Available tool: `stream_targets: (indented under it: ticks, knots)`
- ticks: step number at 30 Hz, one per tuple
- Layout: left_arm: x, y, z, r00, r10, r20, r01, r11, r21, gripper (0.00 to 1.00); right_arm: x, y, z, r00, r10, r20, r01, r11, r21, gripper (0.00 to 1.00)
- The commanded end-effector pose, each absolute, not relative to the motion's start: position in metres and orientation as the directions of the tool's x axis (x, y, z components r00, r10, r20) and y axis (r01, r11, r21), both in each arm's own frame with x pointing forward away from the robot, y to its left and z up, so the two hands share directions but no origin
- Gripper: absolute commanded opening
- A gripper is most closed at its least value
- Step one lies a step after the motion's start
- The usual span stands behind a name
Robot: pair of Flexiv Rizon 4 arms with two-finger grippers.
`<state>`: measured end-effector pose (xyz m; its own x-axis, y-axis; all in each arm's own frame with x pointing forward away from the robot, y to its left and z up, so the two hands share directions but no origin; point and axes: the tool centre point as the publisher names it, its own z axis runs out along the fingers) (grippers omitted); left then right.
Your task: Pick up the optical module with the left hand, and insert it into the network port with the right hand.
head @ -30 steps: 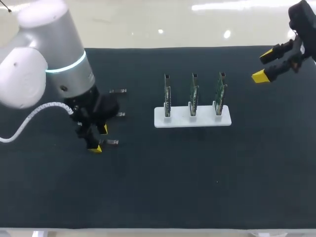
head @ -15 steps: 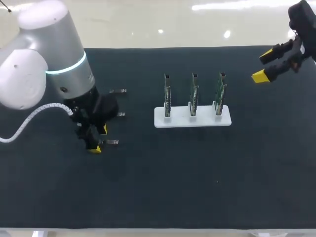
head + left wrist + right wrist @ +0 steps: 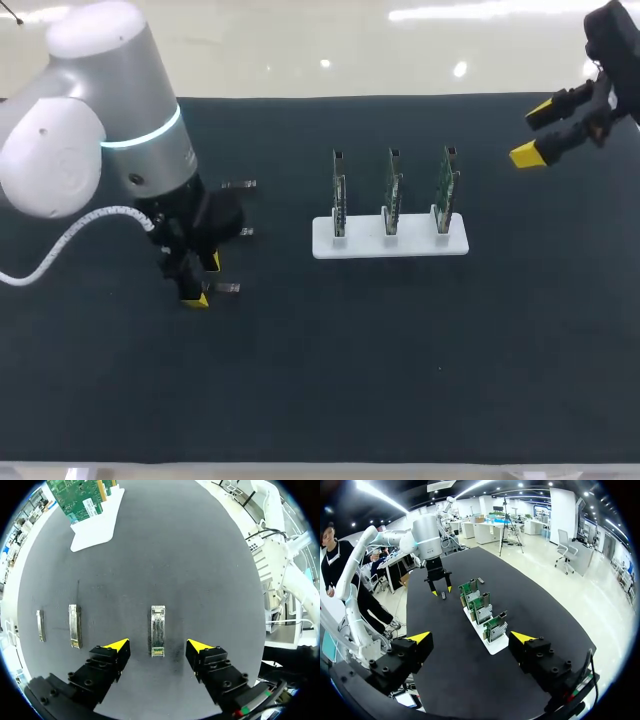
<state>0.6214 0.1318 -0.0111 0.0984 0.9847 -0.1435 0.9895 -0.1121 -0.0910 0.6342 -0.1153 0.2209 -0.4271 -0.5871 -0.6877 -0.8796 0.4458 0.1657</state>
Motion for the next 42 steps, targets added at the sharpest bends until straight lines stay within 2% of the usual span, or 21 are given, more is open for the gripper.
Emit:
stream_targets:
  ticks: [1, 4, 7, 14, 16, 19, 20, 21, 22, 23, 24, 32, 42]
  knots:
    - [0.623, 0.131, -0.014, 0.097, 0.985, -0.14, 0.989, -0.112, -0.097, 1.0, 0.635, -0.115, 0.22, -0.426, -0.586, -0.689, -0.881, 0.443, 0.167, 1.0]
    - [0.622, 0.133, -0.016, 0.092, 0.986, -0.141, 0.989, -0.107, -0.101, 1.0, 0.635, -0.115, 0.22, -0.426, -0.586, -0.689, -0.881, 0.443, 0.167, 1.0]
    - [0.621, 0.134, -0.017, 0.088, 0.986, -0.141, 0.989, -0.104, -0.104, 0.87, 0.635, -0.115, 0.22, -0.426, -0.586, -0.689, -0.881, 0.443, 0.167, 1.0]
    - [0.623, 0.137, -0.02, 0.086, 0.987, -0.134, 0.989, -0.1, -0.106, 0.83, 0.635, -0.115, 0.22, -0.426, -0.586, -0.689, -0.881, 0.443, 0.167, 1.0]
    - [0.622, 0.136, -0.019, 0.088, 0.987, -0.131, 0.989, -0.102, -0.104, 0.72, 0.635, -0.115, 0.22, -0.426, -0.586, -0.689, -0.881, 0.443, 0.167, 1.0]
    - [0.622, 0.136, -0.019, 0.088, 0.988, -0.129, 0.99, -0.102, -0.101, 0.66, 0.635, -0.115, 0.22, -0.426, -0.586, -0.689, -0.881, 0.443, 0.167, 1.0]
    - [0.622, 0.135, -0.017, 0.088, 0.988, -0.128, 0.99, -0.101, -0.101, 0.59, 0.635, -0.115, 0.22, -0.426, -0.586, -0.689, -0.881, 0.443, 0.167, 1.0]
    - [0.621, 0.135, -0.016, 0.088, 0.988, -0.127, 0.99, -0.101, -0.101, 0.42, 0.635, -0.115, 0.22, -0.426, -0.586, -0.689, -0.881, 0.443, 0.167, 1.0]
    - [0.621, 0.135, -0.016, 0.088, 0.988, -0.126, 0.99, -0.101, -0.1, 0.3, 0.635, -0.115, 0.22, -0.426, -0.586, -0.689, -0.881, 0.443, 0.167, 1.0]
    - [0.621, 0.135, -0.016, 0.087, 0.988, -0.125, 0.99, -0.099, -0.1, 0.05, 0.635, -0.115, 0.22, -0.426, -0.586, -0.689, -0.881, 0.443, 0.167, 1.0]
    - [0.621, 0.135, -0.017, 0.086, 0.988, -0.126, 0.99, -0.098, -0.099, 0.0, 0.635, -0.115, 0.22, -0.426, -0.586, -0.689, -0.881, 0.443, 0.167, 1.0]
    - [0.618, 0.135, -0.001, 0.082, 0.988, -0.134, 0.993, -0.093, -0.08, 0.0, 0.635, -0.115, 0.22, -0.426, -0.586, -0.689, -0.881, 0.443, 0.167, 1.0]
    - [0.61, 0.142, 0.047, 0.039, 0.968, -0.246, 0.996, -0.057, -0.066, 0.0, 0.635, -0.115, 0.22, -0.426, -0.586, -0.689, -0.881, 0.443, 0.167, 1.0]
